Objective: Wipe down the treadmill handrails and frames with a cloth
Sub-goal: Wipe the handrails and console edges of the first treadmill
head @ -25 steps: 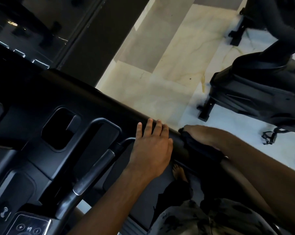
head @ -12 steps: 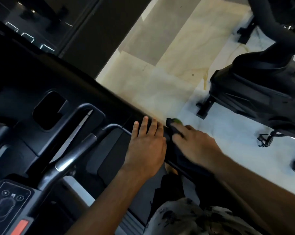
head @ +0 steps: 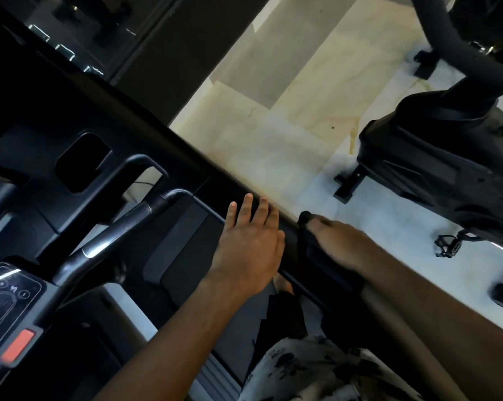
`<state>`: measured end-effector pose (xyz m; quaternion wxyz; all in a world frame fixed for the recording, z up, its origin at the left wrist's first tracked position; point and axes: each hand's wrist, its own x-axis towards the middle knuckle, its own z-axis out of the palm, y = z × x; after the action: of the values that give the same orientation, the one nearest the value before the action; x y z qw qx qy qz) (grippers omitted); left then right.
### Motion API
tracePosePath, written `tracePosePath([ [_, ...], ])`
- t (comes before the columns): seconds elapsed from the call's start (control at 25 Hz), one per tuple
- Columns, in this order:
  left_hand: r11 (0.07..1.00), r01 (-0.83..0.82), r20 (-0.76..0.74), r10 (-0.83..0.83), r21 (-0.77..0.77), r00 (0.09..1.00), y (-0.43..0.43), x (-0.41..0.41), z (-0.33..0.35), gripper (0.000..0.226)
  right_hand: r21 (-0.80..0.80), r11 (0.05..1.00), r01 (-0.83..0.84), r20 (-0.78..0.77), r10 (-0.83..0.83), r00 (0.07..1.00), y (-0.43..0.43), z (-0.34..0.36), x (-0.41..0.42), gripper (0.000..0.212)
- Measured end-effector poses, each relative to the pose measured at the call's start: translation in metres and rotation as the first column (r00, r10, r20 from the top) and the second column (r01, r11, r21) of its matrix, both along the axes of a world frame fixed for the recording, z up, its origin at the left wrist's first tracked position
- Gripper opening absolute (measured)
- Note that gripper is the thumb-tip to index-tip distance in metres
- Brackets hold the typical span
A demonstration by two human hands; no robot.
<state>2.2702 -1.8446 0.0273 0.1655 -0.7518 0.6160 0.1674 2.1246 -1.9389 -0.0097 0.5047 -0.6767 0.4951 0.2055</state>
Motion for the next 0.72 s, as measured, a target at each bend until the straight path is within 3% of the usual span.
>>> tracePosePath([
  [0.04,1.000,-0.002,0.005,0.002,-0.001,1.000,0.000,-0.003,0.000,0.057,-0.125,0.988,-0.089,0.014,0.092,0.996,0.011,0.002,-0.002,0.051],
  [0.12,1.000,-0.003,0.003,0.003,-0.008,1.000,0.000,-0.009,-0.002,0.056,-0.207,0.973,-0.102,0.066,0.118,0.991,0.014,-0.001,-0.013,0.047],
  [0.24,1.000,-0.003,-0.001,0.003,0.002,1.000,0.002,-0.022,-0.002,0.056,-0.009,1.000,0.007,0.043,-0.007,0.999,-0.005,-0.004,-0.021,0.032],
  [0.36,1.000,-0.005,0.008,0.005,0.003,1.000,0.005,-0.033,-0.002,0.056,-0.278,0.955,-0.106,0.033,0.119,0.992,0.034,0.006,-0.038,0.052],
  [0.4,1.000,-0.008,0.007,0.008,0.001,1.000,0.005,-0.036,-0.004,0.056,-0.297,0.950,-0.097,0.044,0.115,0.992,0.038,0.003,-0.041,0.054],
  [0.44,1.000,-0.011,0.005,0.011,-0.002,1.000,0.005,-0.040,-0.005,0.056,-0.243,0.968,-0.056,0.067,0.074,0.995,0.031,-0.001,-0.044,0.054],
  [0.52,1.000,-0.010,0.001,0.010,-0.003,1.000,0.006,-0.049,-0.006,0.056,0.009,0.995,0.102,0.022,-0.103,0.994,0.009,-0.009,-0.051,0.044],
  [0.56,1.000,0.002,-0.002,-0.002,0.006,1.000,0.007,-0.055,-0.005,0.056,0.039,0.996,0.077,-0.002,-0.077,0.997,0.008,-0.006,-0.060,0.036],
  [0.6,1.000,0.014,0.000,-0.014,0.012,1.000,0.008,-0.059,-0.004,0.057,-0.001,0.998,0.065,0.024,-0.065,0.998,0.014,-0.008,-0.070,0.032],
  [0.68,1.000,0.020,0.008,-0.020,0.011,1.000,0.009,-0.065,-0.005,0.057,-0.250,0.967,-0.052,0.029,0.061,0.998,0.041,0.000,-0.076,0.046],
  [0.72,1.000,0.021,0.005,-0.021,0.009,1.000,0.009,-0.067,-0.006,0.056,-0.223,0.974,-0.049,0.029,0.057,0.998,0.039,0.000,-0.080,0.054],
])
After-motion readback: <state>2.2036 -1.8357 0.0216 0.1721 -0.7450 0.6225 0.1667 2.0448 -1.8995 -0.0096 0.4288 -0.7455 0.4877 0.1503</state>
